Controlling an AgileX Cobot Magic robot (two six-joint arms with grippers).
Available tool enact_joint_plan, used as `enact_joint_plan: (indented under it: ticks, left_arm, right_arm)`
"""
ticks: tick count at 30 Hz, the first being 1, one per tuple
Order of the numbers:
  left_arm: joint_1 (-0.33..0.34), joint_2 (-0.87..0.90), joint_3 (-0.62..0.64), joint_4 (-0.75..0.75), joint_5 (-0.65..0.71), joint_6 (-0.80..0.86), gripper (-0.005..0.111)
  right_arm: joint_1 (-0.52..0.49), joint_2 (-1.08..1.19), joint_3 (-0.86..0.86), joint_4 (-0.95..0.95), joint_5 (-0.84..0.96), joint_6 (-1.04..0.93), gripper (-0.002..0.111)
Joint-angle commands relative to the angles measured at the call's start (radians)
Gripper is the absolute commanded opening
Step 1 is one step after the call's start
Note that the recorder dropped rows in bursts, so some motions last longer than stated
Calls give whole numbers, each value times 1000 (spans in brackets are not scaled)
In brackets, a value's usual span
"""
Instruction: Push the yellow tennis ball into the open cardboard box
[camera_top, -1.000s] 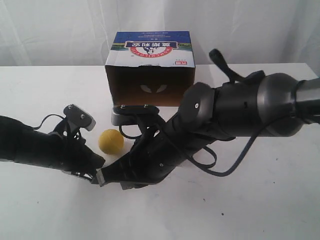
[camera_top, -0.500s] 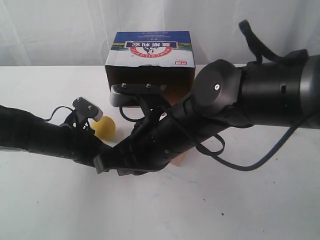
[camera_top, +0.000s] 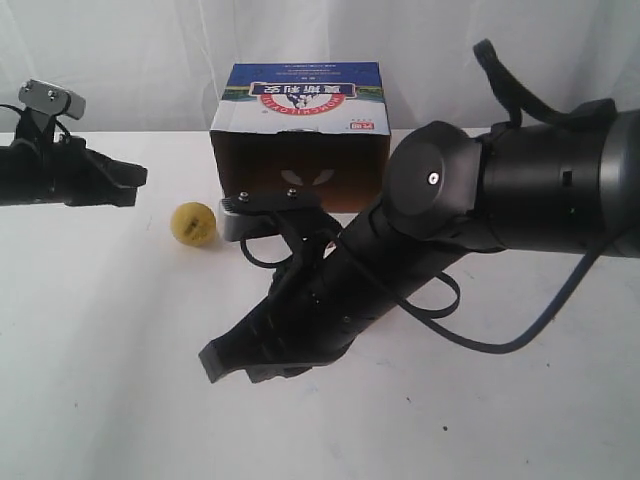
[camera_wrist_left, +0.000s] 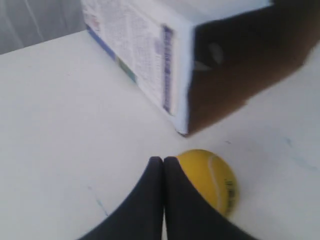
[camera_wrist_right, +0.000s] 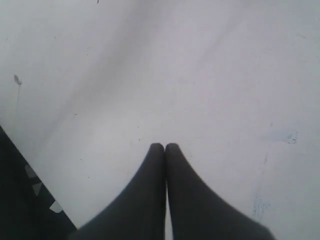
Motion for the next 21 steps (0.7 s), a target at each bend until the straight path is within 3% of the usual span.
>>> enact_joint_plan:
  ticks: [1,5,8,15,21]
  left_arm:
    - [62,260,-250,-21,206,155,0]
    - [64,424,-429,-21,246,84,0]
    - [64,504,-492,-13,320,34,0]
    - [31,556,-503,124,309,-21,0]
    - [27,556,-503,138,333,-52,0]
  right_arm:
    - [1,-10,-2,-10,45,-1,0]
    - [1,-10,-2,-6,91,5,0]
    - [1,-10,-2,-4,137,9,0]
    - [1,-18,-2,-2,123,9,0]
    - [1,-25,-2,-2,111,9,0]
